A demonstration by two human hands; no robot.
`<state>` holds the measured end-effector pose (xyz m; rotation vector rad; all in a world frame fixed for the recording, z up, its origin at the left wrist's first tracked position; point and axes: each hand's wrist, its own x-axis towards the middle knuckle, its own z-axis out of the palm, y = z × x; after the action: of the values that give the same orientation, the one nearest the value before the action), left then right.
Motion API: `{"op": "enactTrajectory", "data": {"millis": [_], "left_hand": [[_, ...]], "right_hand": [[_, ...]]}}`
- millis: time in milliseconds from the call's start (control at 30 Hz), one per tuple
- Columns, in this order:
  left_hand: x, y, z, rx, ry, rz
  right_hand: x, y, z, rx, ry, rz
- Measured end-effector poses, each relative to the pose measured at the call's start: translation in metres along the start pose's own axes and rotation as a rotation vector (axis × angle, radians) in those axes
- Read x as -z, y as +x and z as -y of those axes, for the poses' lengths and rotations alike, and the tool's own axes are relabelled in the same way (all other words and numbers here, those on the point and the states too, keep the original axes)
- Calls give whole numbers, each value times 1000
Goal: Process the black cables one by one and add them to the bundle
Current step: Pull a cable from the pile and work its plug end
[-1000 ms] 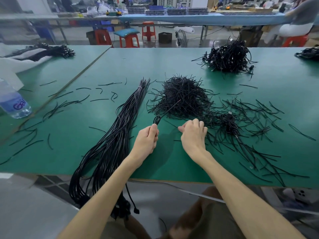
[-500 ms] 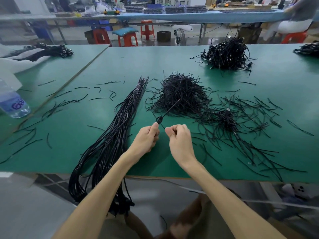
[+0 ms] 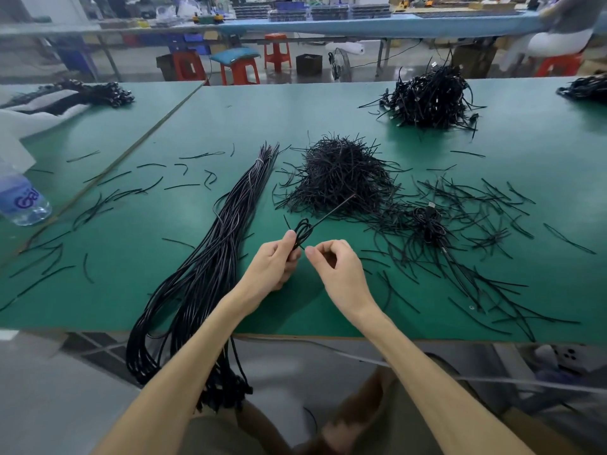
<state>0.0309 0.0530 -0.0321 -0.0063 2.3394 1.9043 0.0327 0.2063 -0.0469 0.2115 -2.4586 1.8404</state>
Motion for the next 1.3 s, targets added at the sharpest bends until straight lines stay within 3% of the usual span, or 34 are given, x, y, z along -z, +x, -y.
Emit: {"op": "enactTrajectory", "data": {"millis": [367,900,1167,1300], "left_hand": [[-4,-4,-1,-61,77,43],[3,-9,0,-99,46,233],[3,-8,-2,-72,19,223],[3,-8,-1,-65,32,217]], "right_hand": [[14,3,-2,-85,507,65],[16,5,-2,110,470,330],[16,3,-3,99,284,209],[17,3,-4,103,286,251]]}}
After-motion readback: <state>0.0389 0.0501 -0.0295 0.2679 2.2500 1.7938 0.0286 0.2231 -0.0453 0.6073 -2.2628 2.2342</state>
